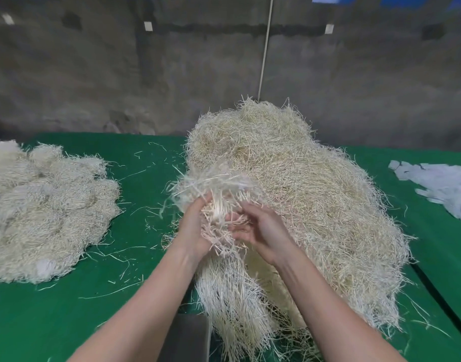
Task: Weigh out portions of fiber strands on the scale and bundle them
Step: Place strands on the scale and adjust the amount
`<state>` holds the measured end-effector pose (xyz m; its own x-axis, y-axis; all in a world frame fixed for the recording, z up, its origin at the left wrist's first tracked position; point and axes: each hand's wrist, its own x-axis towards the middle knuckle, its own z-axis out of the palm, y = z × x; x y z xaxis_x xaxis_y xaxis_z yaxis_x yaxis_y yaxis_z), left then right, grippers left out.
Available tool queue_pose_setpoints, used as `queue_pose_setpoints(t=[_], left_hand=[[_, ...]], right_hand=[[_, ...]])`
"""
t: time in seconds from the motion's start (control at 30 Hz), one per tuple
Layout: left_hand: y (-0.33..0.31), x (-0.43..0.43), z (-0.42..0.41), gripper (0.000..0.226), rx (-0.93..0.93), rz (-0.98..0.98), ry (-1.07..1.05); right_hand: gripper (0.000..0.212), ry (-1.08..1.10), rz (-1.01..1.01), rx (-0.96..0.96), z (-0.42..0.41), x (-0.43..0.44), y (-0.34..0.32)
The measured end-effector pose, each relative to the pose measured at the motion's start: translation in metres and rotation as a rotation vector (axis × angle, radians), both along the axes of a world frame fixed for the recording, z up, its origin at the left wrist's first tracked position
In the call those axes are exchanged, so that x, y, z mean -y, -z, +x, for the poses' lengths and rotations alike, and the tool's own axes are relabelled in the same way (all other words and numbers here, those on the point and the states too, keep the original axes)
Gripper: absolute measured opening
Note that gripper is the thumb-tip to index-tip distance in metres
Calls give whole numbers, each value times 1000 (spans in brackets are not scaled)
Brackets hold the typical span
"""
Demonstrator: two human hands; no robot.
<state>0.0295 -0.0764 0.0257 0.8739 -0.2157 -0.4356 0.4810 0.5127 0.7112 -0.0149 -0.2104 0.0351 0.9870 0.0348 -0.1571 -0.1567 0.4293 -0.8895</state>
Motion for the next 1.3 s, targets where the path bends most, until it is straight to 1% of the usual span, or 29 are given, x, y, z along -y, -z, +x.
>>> queue_pose_setpoints(t=[0.03,0.07,0.1,0.13,0.17,0.23,0.3,0.33,0.4,0.5,0.57,0.6,0.67,0.7,0.73,0.77,0.8,0.83,0.87,0.9,0.93,0.97,1.03,1.07,1.1,1.13,1.2,1.23,1.3], left_hand=[[-1,5,-3,66,9,-7,84],[-2,11,-6,66,20,20,138],[-4,16,-8,59,25,54,153],[-6,18,-8,53,6,83,112],[-7,18,-6,55,-17,83,52],[-4,11,8,78,-37,119,-146],[-1,0,21,101,-17,239,-361],[-2,-3,23,104,-15,277,-421],[-4,-3,27,95,-16,276,-504],[-1,-1,34,64,24,392,-564],[6,-2,41,53,4,418,-566],[6,0,38,47,-27,378,-575],[-1,2,40,25,-121,171,-661],[-7,4,35,25,-87,89,-715],[-6,2,36,32,-93,-22,-737],[-4,3,38,43,-59,-190,-692],[-3,6,38,59,-18,-75,-587],[-1,12,37,73,-39,90,-391],[7,18,35,82,-48,257,-277],[10,25,33,89,-9,341,-157],[7,28,27,93,12,295,-59],[8,29,26,90,31,221,16],[1,28,18,58,78,91,202],[0,26,14,45,93,70,243],[3,25,15,43,94,58,259],[4,24,16,53,82,62,226],[5,20,18,88,61,49,112],[6,14,21,96,59,47,33],[12,1,31,97,57,113,-121]], right_hand=[[24,-5,-52,3,1,-4,2],[33,-19,-92,2,1,-8,3],[45,-46,-123,-4,1,-11,3],[52,-79,-149,-14,0,-12,2],[54,-94,-169,-19,0,-11,1],[41,-67,-186,-11,1,2,-2],[23,-19,-186,11,3,20,-4],[15,-4,-193,14,4,27,-5],[12,0,-195,11,5,31,-5],[17,-17,-197,7,6,34,-6],[22,-27,-220,10,5,39,-8],[23,-32,-233,16,4,42,-8],[25,-37,-250,30,0,45,-6],[25,-36,-241,36,-2,45,-4],[22,-30,-211,45,-3,44,-3],[18,-17,-165,60,-3,44,-3],[14,0,-119,79,-2,44,-3],[11,16,-98,101,0,43,-4],[11,21,-112,119,2,41,-5],[12,18,-146,131,5,38,-5],[15,19,-170,133,8,33,-5],[20,30,-166,122,11,29,-3],[32,46,-95,90,14,22,-1],[33,31,-80,78,14,20,0],[32,8,-93,62,15,19,2],[33,-9,-130,35,14,20,2],[34,43,-264,-47,16,29,1],[31,88,-305,-66,17,36,1],[17,164,-275,-46,20,52,-3]])
